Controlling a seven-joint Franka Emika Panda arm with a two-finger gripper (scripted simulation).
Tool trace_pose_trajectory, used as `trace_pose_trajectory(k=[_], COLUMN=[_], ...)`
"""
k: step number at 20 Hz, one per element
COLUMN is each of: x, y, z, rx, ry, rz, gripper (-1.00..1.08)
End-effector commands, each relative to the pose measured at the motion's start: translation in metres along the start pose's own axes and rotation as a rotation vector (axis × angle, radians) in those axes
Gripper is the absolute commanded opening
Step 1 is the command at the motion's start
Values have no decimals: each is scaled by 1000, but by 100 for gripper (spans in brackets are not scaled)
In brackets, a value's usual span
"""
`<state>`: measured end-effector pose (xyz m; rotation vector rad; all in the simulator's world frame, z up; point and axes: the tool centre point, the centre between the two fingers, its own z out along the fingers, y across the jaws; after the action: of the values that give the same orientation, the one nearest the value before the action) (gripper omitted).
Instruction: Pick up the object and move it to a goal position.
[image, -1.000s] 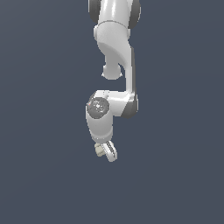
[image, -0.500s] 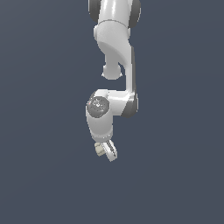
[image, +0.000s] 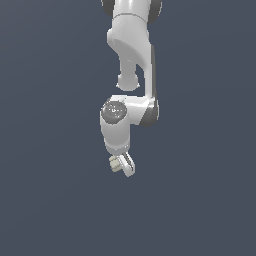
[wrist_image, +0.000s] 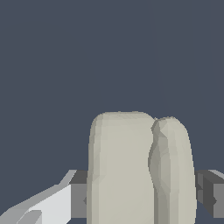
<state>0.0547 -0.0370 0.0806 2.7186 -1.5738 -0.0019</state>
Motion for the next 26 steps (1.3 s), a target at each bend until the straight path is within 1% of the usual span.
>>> trace_pose_trajectory(k=[1, 18, 26], x=[-7, -71, -91], y=[8, 84, 108], z=[-6, -57, -74], rx=[1, 2, 1], ry=[0, -1, 0], rz=[0, -1, -1], gripper=[-100, -100, -100])
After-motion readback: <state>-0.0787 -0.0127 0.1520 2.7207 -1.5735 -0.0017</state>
